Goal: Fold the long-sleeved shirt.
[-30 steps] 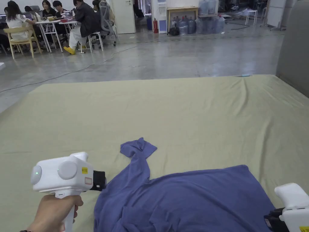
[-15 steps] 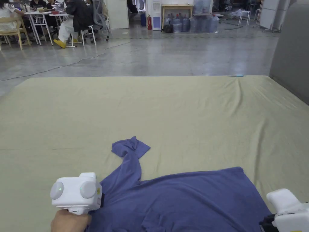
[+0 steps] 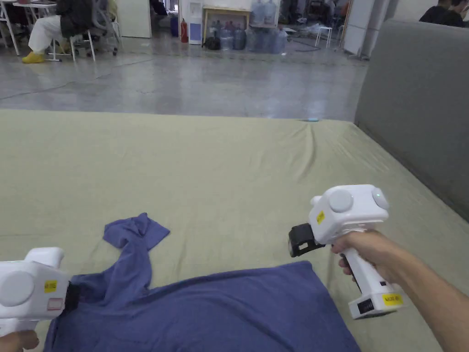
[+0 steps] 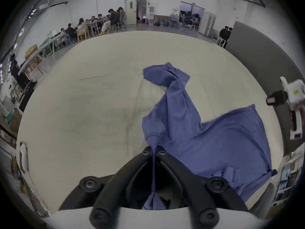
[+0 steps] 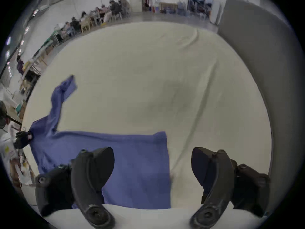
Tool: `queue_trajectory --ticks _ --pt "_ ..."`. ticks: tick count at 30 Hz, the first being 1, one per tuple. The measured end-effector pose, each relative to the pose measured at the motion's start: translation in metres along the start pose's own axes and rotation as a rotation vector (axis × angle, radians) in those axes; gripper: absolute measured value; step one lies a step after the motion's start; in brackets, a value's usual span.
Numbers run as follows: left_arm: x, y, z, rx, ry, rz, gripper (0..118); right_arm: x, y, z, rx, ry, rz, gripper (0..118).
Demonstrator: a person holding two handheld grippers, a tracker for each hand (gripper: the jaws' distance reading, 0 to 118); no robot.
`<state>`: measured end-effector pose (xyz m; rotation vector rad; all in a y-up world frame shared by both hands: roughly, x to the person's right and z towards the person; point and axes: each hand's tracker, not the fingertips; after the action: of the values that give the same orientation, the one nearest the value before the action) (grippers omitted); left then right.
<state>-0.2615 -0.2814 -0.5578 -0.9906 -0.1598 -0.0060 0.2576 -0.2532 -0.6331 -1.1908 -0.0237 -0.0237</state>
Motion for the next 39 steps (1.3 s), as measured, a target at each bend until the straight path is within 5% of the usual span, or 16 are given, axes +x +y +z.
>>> queue_trajectory --ticks 3,5,9,13,15,18,19,22,27,35,39 --pt "-0.002 -0.002 -0.007 -0.013 -0.004 0.019 0 0.0 0.015 -0.036 -0.076 -0.078 0.022 97" --pt "-0.001 -0.004 -0.008 -0.017 -0.014 0.031 0 0.003 0.02 -0.053 -0.109 -0.043 -0.016 95" --pt "-0.002 -0.007 -0.012 -0.031 -0.012 0.036 0 0.003 0.016 -0.076 -0.144 -0.005 -0.04 66" --pt "-0.003 -0.006 -0.012 -0.035 -0.011 0.037 0 0.0 0.01 -0.085 -0.156 -0.027 -0.002 63" --pt "-0.002 -0.007 -0.012 -0.036 -0.01 0.036 0 -0.009 0.01 -0.076 -0.156 -0.027 0.006 40" --pt "0.001 -0.005 -0.012 -0.034 -0.011 0.033 0 -0.027 -0.001 -0.078 -0.169 -0.084 0.162 4" --pt "0.002 -0.004 -0.012 -0.035 -0.012 0.035 0 -0.033 -0.002 -0.077 -0.164 -0.119 0.196 1" --pt "0.002 0.006 0.001 -0.009 -0.026 0.048 0 -0.029 0.0 -0.051 -0.128 -0.059 0.095 1" --pt "0.002 0.049 0.06 0.118 -0.069 0.062 0 -0.016 0.011 0.046 0.031 -0.016 0.06 1" --pt "0.033 0.15 0.173 0.391 -0.03 -0.049 0 0.01 0.04 0.22 0.302 -0.037 0.034 1" --pt "0.047 0.227 0.228 0.51 0.003 -0.079 0 0.012 0.07 0.295 0.44 -0.127 0.057 1"
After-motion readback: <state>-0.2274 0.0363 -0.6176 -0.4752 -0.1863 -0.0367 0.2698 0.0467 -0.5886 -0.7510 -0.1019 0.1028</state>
